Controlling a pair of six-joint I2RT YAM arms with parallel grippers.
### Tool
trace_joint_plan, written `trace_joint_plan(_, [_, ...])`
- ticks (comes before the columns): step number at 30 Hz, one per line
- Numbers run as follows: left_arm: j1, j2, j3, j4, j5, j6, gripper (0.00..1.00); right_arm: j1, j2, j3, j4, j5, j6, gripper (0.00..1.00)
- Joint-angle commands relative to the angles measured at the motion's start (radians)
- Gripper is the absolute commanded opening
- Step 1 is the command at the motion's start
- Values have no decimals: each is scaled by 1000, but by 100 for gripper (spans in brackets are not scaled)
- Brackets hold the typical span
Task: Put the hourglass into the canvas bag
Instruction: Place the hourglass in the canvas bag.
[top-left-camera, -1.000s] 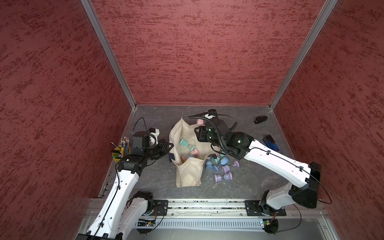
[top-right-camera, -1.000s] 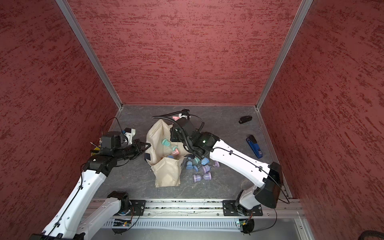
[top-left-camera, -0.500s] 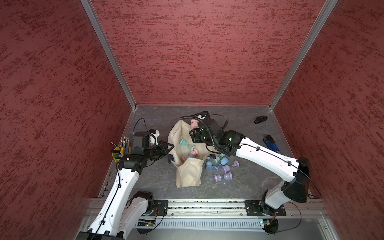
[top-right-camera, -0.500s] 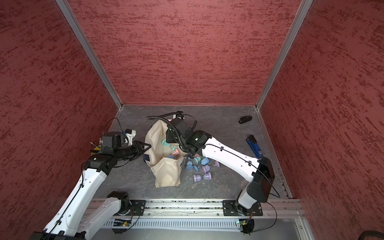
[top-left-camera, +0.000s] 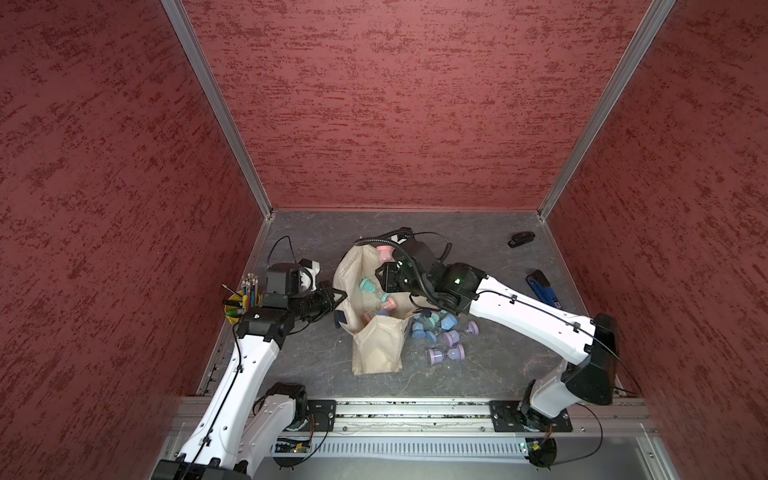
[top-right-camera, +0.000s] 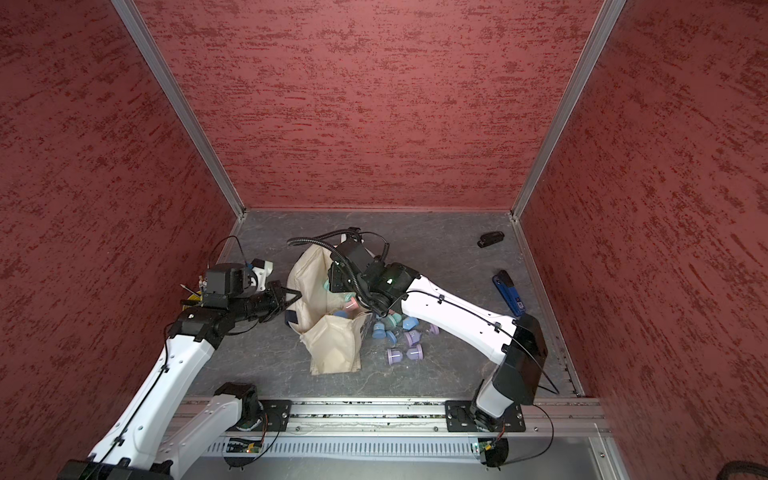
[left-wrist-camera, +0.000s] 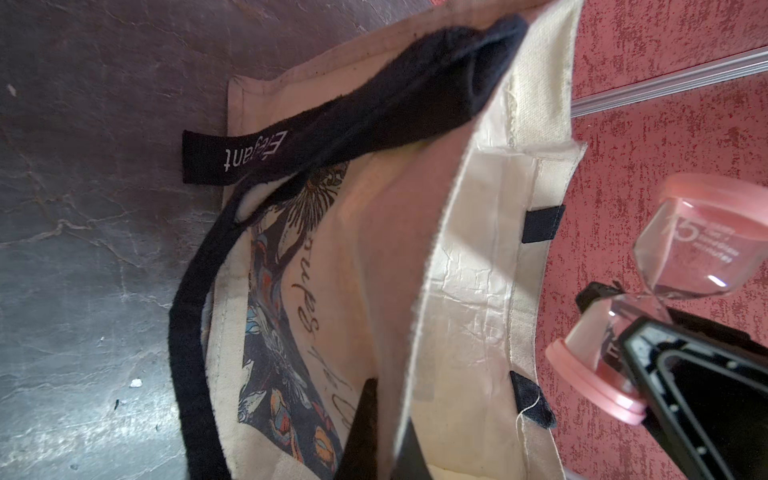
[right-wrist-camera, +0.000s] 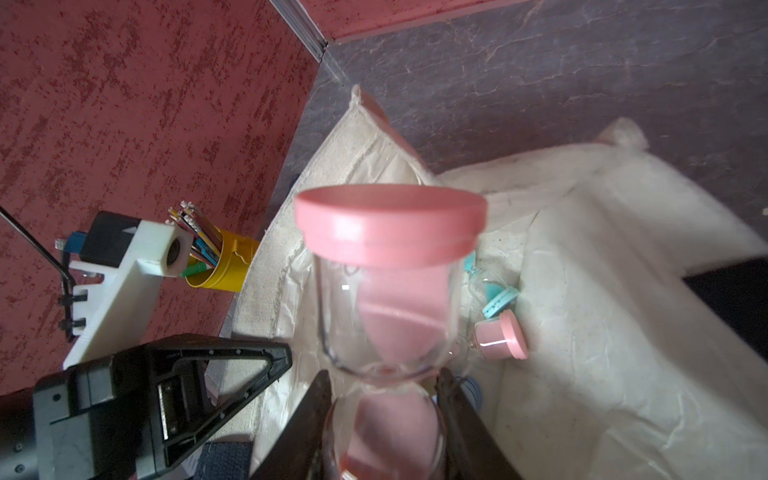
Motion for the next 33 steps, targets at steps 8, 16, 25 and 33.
trace_joint_plan(8, [7, 13, 38, 5, 10, 12, 0, 14, 94, 63, -76, -48, -55, 0])
trace_joint_plan(16, [7, 36, 65, -8, 5, 28, 0, 15, 197, 166, -136, -59, -109, 0])
trace_joint_plan(25, [7, 27, 46, 21, 12, 30, 0, 15, 235, 145, -115, -84, -76, 0])
trace_joint_plan(33, [7, 29, 42, 35, 12, 25, 0, 10, 255, 185, -146, -61, -82, 0])
